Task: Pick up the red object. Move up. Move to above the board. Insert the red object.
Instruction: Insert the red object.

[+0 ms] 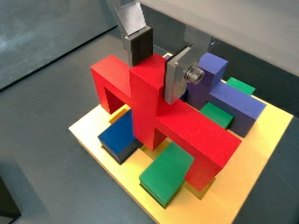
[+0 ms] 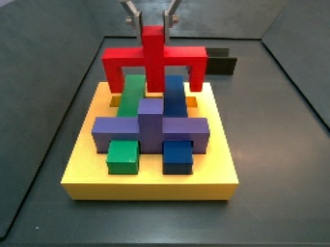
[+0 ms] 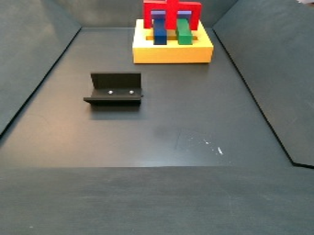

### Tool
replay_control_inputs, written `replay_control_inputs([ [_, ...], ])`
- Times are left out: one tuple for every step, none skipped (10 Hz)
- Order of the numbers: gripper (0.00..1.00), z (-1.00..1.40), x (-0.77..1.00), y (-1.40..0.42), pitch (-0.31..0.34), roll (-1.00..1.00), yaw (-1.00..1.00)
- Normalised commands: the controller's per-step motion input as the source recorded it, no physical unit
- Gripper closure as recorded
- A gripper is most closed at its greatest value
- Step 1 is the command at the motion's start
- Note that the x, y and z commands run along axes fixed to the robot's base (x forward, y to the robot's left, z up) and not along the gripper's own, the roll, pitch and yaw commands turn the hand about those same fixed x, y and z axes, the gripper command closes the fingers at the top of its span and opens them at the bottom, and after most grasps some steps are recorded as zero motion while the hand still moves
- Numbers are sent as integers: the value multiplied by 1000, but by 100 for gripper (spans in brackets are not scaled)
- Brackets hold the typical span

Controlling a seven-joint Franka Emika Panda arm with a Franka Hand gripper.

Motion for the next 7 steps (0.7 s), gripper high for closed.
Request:
replay_control_inputs([
  [100, -54, -286, 0, -13, 34, 0],
  [100, 0, -311, 0, -6, 3, 0],
  [100, -54, -63, -34, -26, 0, 63],
  [100, -114, 11, -91, -1, 0, 109],
  [100, -146, 97, -117, 0, 0, 74],
  [100, -180, 60, -109, 0, 0, 43],
  [100, -180, 69, -106, 0, 0, 29],
])
